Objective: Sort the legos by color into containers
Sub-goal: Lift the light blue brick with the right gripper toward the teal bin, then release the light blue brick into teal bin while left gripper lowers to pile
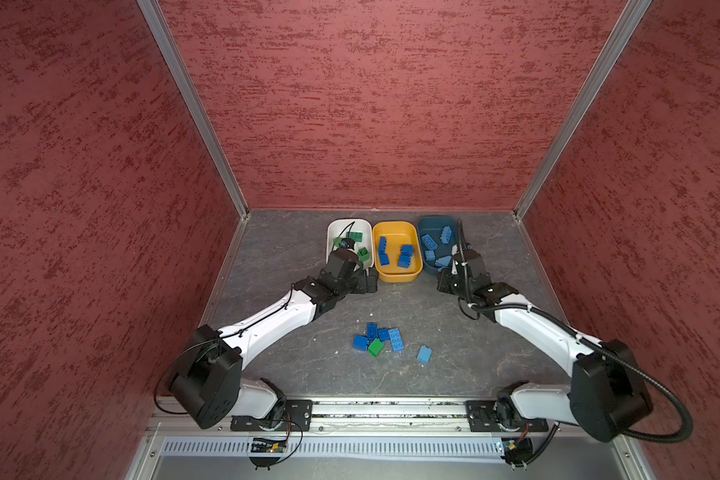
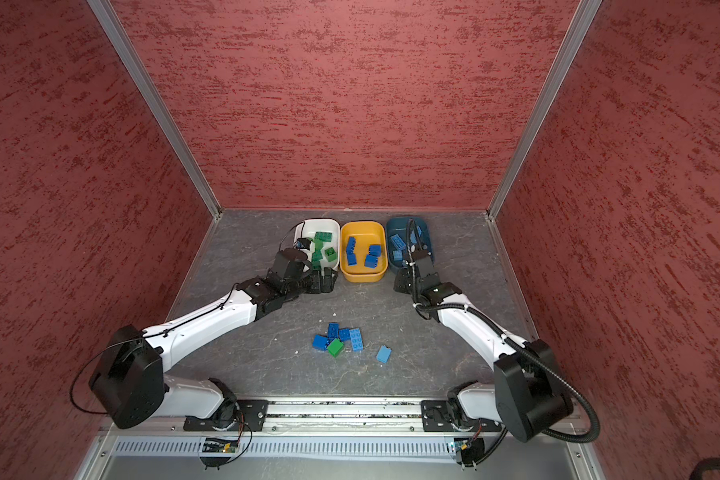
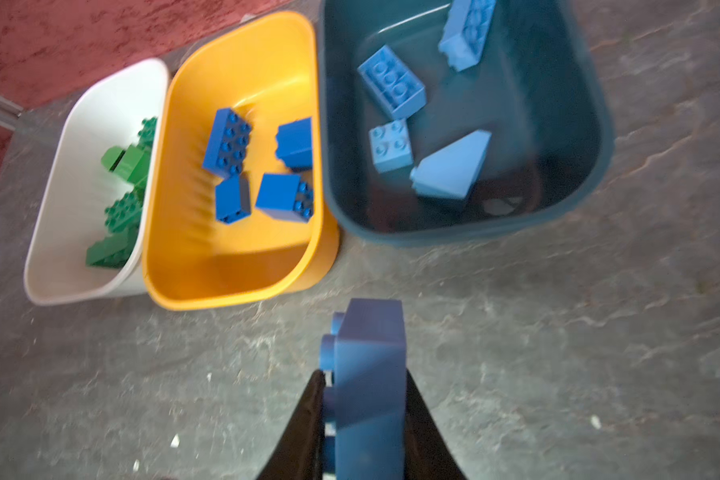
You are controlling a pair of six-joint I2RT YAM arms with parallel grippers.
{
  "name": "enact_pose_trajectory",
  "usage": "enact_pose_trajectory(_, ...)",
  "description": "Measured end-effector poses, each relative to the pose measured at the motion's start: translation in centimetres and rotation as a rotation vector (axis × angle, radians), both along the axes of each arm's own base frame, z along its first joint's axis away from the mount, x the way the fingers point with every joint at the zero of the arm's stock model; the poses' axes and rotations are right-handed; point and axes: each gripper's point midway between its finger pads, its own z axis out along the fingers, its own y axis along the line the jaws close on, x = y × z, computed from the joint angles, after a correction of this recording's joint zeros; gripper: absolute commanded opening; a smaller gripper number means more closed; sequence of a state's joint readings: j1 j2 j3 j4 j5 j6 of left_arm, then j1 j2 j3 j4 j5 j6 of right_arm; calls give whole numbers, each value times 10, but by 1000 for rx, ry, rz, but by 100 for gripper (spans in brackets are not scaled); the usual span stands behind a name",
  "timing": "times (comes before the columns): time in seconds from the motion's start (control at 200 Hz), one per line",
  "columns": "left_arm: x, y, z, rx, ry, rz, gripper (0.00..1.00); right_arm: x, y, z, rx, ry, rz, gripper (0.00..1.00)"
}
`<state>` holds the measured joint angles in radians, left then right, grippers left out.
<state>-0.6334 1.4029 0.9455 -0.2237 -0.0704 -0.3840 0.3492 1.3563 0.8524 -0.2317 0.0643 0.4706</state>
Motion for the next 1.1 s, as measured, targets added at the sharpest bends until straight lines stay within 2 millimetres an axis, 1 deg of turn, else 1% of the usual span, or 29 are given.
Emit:
enact_pose_trajectory(0.09, -5, -12, -1, 35, -1, -62, 100, 28, -18, 5, -14, -11, -35, 20)
enact_pose_trajectory(0.165, -12, -20, -7, 74, 13, -110, 99, 49, -30, 6, -37, -15, -54, 21)
enact_pose_trajectory(0.291, -26, -32, -24, 148, 52, -188, 100, 79, -39, 0, -90, -3, -56, 22)
enact_pose_trajectory(0.381, -38, -40, -35, 189, 82, -253, 100, 99, -44, -7, -121, 5, -60, 26)
enact_pose_trajectory(0.446, -47, -47, -43, 212, 105, -314, 99, 110, -44, -12, -132, 11, -56, 35)
enact_pose_trajectory(0.511, -58, -55, -50, 239, 126, -385, 100, 120, -44, -16, -142, 18, -54, 48)
enact_pose_trajectory(0.531, -62, -58, -52, 251, 131, -411, 99, 123, -45, -17, -148, 22, -53, 55)
enact_pose_trajectory(0.556, -67, -61, -56, 265, 139, -439, 99, 127, -45, -19, -148, 27, -55, 61)
enact_pose_trajectory(0.616, -81, -70, -63, 304, 153, -511, 100, 133, -45, -18, -160, 29, -53, 69)
enact_pose_trajectory(0.641, -87, -73, -66, 320, 159, -538, 100, 133, -45, -18, -162, 31, -52, 72)
enact_pose_trajectory(0.706, -100, -79, -76, 364, 173, -604, 99, 131, -46, -17, -165, 32, -51, 84)
enact_pose_trajectory(0.731, -105, -81, -79, 378, 178, -626, 99, 130, -46, -14, -162, 28, -53, 95)
enact_pose_trajectory(0.746, -108, -82, -82, 389, 182, -641, 100, 129, -46, -13, -161, 27, -52, 98)
enact_pose_trajectory(0.832, -121, -84, -92, 431, 206, -698, 99, 115, -48, -5, -160, 15, -50, 99)
enact_pose_trajectory(0.927, -124, -85, -98, 456, 221, -723, 100, 90, -51, 8, -137, -4, -54, 99)
enact_pose_trajectory(1.022, -124, -88, -98, 440, 228, -733, 100, 62, -51, 20, -95, -27, -50, 99)
enact_pose_trajectory(1.102, -125, -90, -95, 423, 222, -745, 100, 36, -50, 21, -63, -31, -49, 99)
